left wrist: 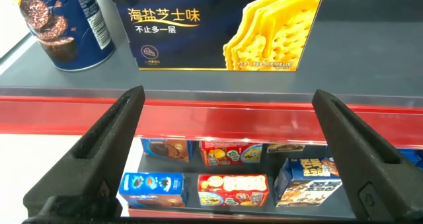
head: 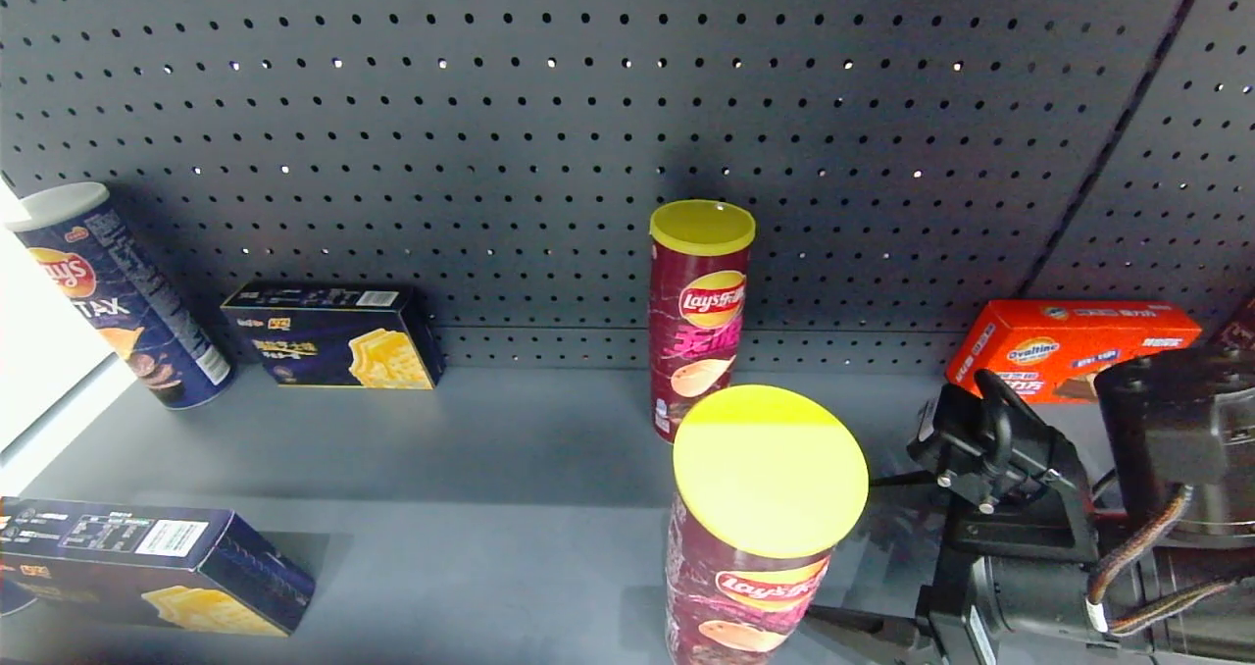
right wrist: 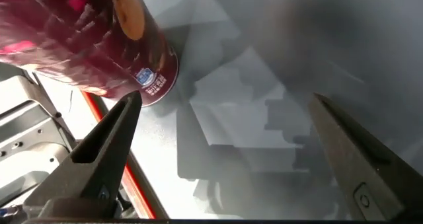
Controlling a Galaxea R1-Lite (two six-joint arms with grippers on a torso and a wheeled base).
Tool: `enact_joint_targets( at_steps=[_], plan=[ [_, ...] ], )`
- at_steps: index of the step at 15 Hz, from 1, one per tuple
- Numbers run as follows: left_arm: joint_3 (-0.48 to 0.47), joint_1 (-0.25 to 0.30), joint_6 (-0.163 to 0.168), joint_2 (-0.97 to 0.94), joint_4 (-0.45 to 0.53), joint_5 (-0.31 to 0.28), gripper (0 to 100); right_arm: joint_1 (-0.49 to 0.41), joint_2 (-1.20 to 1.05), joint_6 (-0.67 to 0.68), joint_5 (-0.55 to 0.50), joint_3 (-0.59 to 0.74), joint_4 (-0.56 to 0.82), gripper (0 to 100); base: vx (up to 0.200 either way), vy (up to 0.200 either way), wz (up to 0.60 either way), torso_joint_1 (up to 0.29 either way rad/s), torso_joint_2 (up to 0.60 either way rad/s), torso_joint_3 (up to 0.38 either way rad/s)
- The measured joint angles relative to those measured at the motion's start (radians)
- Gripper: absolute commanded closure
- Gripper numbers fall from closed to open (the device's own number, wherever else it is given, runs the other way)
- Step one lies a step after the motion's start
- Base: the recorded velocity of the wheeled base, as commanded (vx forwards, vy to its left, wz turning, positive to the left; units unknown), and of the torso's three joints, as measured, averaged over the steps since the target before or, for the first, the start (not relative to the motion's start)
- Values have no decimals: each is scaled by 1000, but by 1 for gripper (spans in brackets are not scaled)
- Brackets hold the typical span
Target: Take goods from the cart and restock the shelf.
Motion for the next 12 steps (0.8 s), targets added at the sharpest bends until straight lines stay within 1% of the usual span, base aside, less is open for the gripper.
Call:
enact_joint_targets(
  at_steps=[5,12],
  plan=[
    [0,0,0,0,0,0,0,21,19,0,-1,-16,0,0,0,0,0,0,0,0],
    [0,0,0,0,0,0,0,26,43,0,-3,-27,-1,0,0,0,0,0,0,0]
  ],
)
